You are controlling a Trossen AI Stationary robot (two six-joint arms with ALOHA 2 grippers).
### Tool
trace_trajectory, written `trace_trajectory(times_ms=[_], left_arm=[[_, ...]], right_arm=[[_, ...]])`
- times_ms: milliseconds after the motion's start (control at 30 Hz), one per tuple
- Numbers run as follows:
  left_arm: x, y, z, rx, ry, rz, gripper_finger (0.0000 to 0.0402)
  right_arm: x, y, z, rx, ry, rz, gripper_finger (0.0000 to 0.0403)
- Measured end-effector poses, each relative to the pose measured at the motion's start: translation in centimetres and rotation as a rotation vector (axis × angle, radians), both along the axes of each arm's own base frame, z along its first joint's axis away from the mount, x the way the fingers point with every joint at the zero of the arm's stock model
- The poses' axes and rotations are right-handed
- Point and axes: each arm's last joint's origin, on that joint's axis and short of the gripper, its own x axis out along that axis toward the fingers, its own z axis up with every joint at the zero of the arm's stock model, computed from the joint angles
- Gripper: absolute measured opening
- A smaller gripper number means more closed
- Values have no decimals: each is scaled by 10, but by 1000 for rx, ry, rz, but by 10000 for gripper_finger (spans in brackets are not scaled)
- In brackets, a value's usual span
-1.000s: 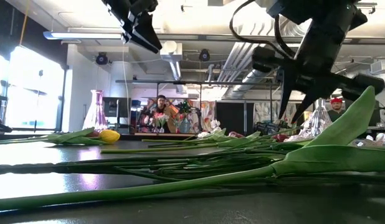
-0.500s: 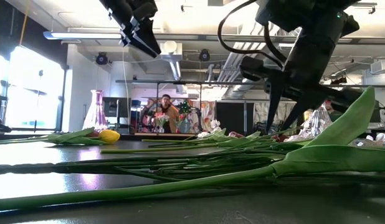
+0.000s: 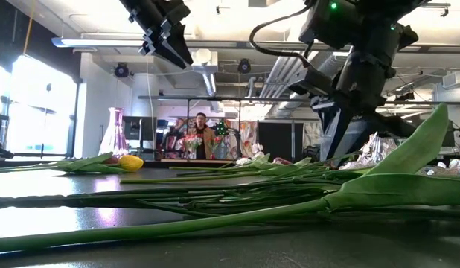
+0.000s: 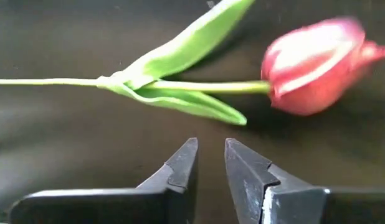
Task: Sort flowers into vase by color
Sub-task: Put the bottom right white flower into the top right transparent vase
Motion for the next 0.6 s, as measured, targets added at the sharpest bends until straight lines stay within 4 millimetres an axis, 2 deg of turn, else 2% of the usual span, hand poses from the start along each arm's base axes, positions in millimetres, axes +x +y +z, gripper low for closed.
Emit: trace_trajectory(times_ms=[200, 333, 600], left_arm=[[4, -2, 2, -5, -54, 34, 151], [10, -10, 5, -31, -120, 35, 151], [17, -17, 16, 119, -155, -85, 151]], right_arm=[[-2, 4, -1, -90, 13, 65, 69], [-8, 9, -3, -85, 74, 131, 69], [-9, 4, -4, -70, 94, 281, 69]])
